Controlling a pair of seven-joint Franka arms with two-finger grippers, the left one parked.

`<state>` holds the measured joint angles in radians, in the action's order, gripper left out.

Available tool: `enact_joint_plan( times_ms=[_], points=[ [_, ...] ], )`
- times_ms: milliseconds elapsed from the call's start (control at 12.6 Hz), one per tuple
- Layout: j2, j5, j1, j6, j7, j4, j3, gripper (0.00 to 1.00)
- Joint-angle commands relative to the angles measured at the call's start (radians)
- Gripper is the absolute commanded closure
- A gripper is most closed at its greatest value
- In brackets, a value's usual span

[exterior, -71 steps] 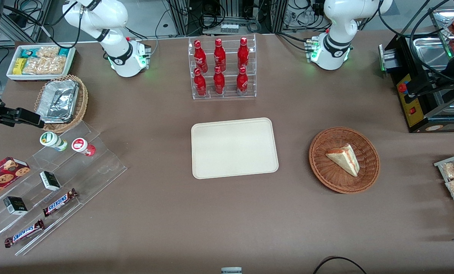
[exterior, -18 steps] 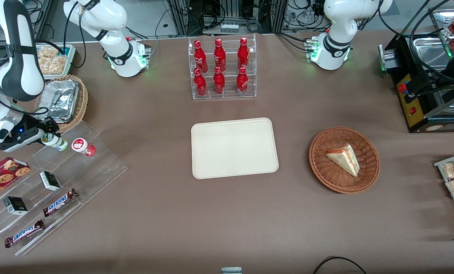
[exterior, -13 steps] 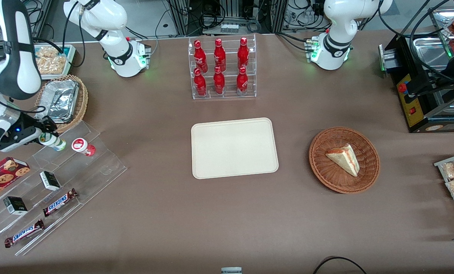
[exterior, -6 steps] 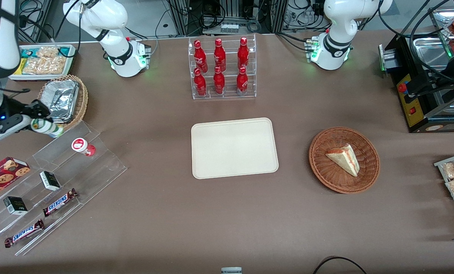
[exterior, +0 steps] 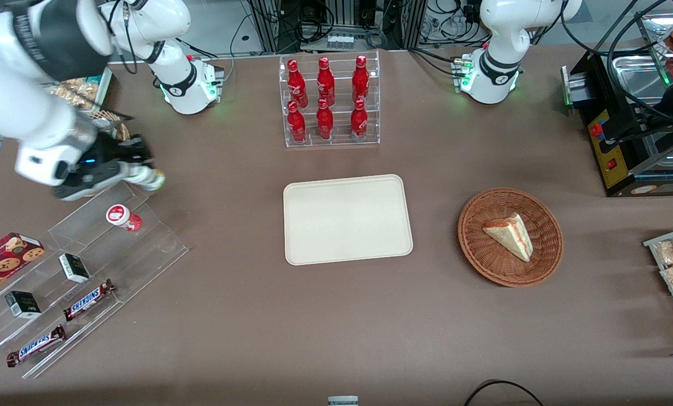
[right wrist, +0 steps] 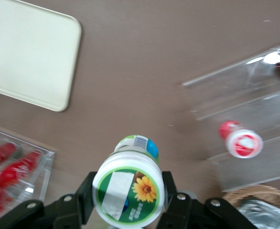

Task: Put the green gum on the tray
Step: 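Lift the gum bottle and carry it over the cream tray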

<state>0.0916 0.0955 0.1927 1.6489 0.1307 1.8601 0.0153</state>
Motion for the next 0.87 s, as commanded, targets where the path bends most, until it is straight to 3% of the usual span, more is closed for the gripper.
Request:
enact_joint_plan(
  times_ms=[0,476,794],
  points=[
    [-0.062,0.029,0.121,0.066,-0.185,-0.038,-0.012,1.00],
    [-0.343,0.026,0.408,0.306,-0.619,-0.194,-0.014,1.00],
    [-0.512,0.024,0.493,0.475,-0.700,-0.240,-0.014,1.00]
  ],
)
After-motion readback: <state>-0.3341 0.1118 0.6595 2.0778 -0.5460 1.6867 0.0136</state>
